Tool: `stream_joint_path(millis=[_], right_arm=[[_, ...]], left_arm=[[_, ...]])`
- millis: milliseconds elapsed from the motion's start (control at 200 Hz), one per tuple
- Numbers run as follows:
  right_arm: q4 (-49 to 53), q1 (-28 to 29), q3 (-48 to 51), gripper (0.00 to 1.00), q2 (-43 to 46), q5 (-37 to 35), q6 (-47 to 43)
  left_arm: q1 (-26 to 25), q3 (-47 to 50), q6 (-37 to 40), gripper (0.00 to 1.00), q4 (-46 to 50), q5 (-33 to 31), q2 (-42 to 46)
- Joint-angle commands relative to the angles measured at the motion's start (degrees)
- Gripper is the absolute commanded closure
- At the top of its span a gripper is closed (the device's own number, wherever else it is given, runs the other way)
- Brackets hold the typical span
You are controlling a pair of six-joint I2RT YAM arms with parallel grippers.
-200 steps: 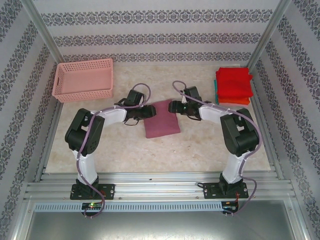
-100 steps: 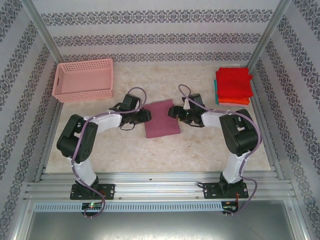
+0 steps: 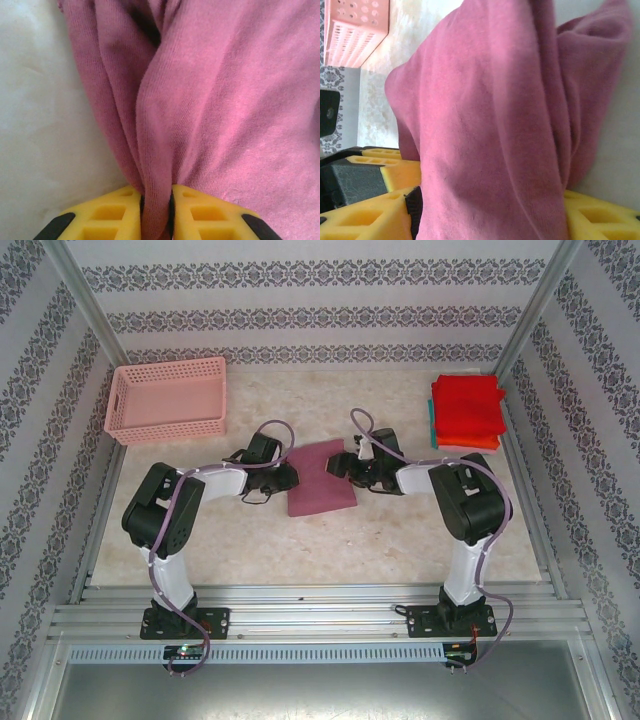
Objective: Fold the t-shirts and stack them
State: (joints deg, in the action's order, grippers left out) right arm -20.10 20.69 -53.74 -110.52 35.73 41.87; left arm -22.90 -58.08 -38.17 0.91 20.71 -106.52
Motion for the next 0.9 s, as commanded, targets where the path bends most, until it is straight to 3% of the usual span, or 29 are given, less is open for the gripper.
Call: stream_joint_path(millis=[0, 225, 470, 575, 689, 729, 794, 894], right_arm=[[-1.3, 1.6, -1.1, 0.36, -3.2, 4.1, 1.4], [-4.6, 3.0, -3.3, 0.36, -5.4, 6.6, 3.8], [-6.1, 3.6, -5.8, 0.55, -6.9, 9.9, 3.5], [-6.0, 3.6, -6.3, 0.68, -7.7, 10.6, 3.3], [-5.9, 3.1, -5.4, 0.99, -6.9, 9.0, 2.7], [-5.3, 2.9, -5.2, 1.0, -6.4, 8.5, 1.8], [-2.9, 2.6, -5.3, 1.0, -5.1, 7.8, -0.7], [5.8, 2.4, -6.7, 1.0, -2.4, 4.5, -8.1]], left_arm=[[-0.4, 0.4, -0.9, 0.79, -1.5, 0.9, -1.5], [-0.4, 0.9, -1.3, 0.79, -2.2, 1.2, -1.6], [-0.4, 1.1, -1.4, 0.78, -2.7, 1.1, -1.7], [-0.4, 1.1, -1.5, 0.78, -2.9, 1.1, -1.7], [-0.4, 1.4, -1.3, 0.77, -2.8, 0.9, -1.4], [-0.4, 1.5, -1.3, 0.76, -2.9, 0.8, -1.1], [-0.5, 2.0, -1.2, 0.69, -3.2, 0.3, -0.4], [-0.4, 4.1, -1.1, 0.4, -5.2, -1.1, 3.0]])
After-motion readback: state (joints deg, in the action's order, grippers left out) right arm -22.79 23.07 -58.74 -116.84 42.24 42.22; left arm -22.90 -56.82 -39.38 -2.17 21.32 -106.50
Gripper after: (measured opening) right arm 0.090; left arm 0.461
